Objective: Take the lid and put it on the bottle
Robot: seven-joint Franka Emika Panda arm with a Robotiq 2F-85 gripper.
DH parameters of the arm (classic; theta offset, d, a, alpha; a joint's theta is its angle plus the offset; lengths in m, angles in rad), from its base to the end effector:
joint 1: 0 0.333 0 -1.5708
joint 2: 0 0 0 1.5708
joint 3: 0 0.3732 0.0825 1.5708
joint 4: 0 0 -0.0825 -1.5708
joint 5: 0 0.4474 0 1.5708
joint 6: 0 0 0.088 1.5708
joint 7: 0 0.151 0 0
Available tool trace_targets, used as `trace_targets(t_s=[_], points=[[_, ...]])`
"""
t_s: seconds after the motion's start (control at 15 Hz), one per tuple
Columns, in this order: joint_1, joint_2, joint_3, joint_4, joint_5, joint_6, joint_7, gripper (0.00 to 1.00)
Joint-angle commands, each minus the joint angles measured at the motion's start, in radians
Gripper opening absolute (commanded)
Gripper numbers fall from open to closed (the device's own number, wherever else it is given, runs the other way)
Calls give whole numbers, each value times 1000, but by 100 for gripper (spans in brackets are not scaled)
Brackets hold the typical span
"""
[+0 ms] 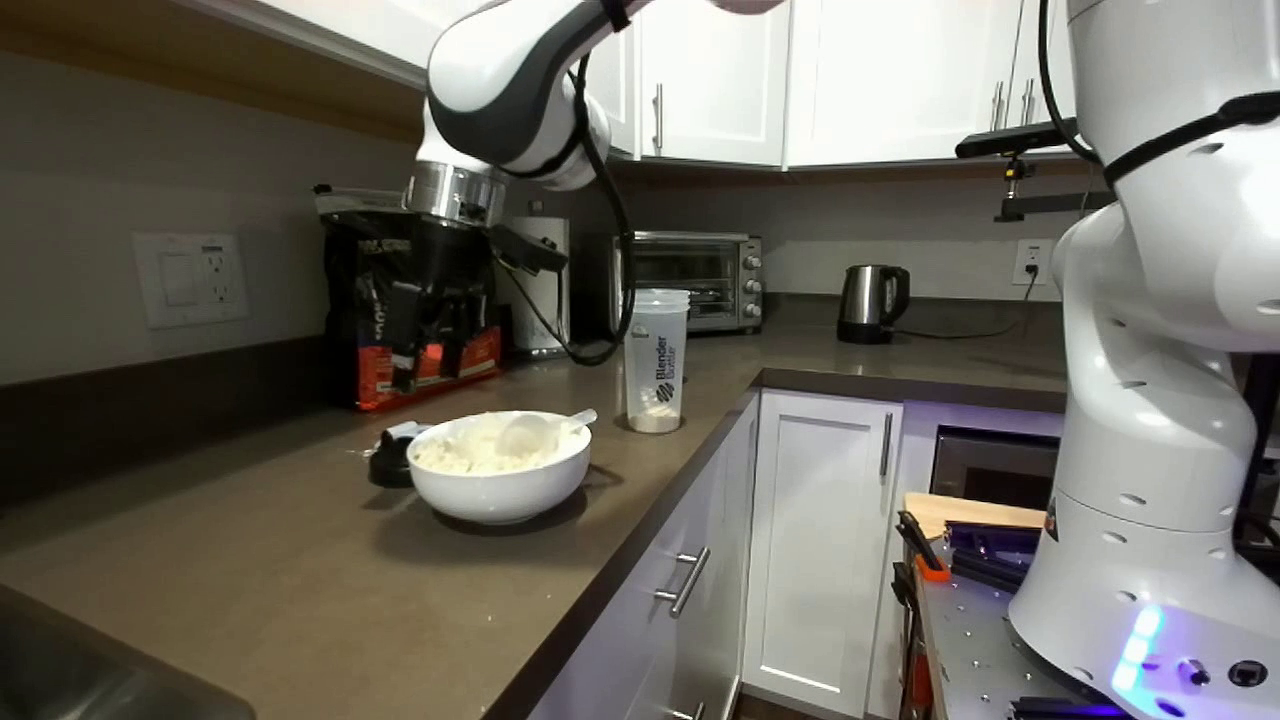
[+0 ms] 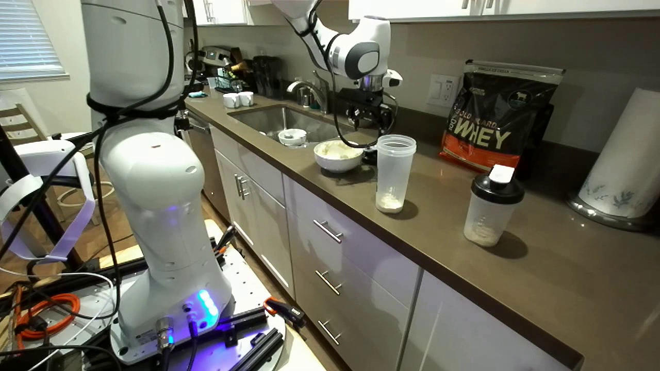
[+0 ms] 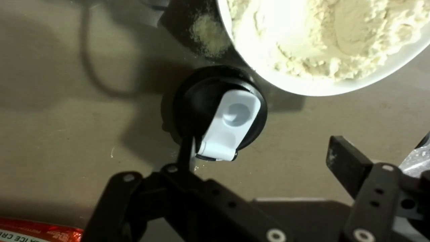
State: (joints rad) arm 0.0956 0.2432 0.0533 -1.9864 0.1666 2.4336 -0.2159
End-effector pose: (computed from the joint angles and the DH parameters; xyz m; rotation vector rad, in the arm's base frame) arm 0.6830 0.1066 0.3373 -2.9763 -0.3684 -0.3127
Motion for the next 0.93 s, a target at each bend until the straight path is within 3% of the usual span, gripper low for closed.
trace_targets(t_s=[0.0, 0.47, 0.87], points=[[-3, 36, 18, -3, -39, 64, 58, 100], [16, 91, 6, 23, -173, 31, 147, 100], [20, 124, 6, 44, -215, 33, 177, 98]])
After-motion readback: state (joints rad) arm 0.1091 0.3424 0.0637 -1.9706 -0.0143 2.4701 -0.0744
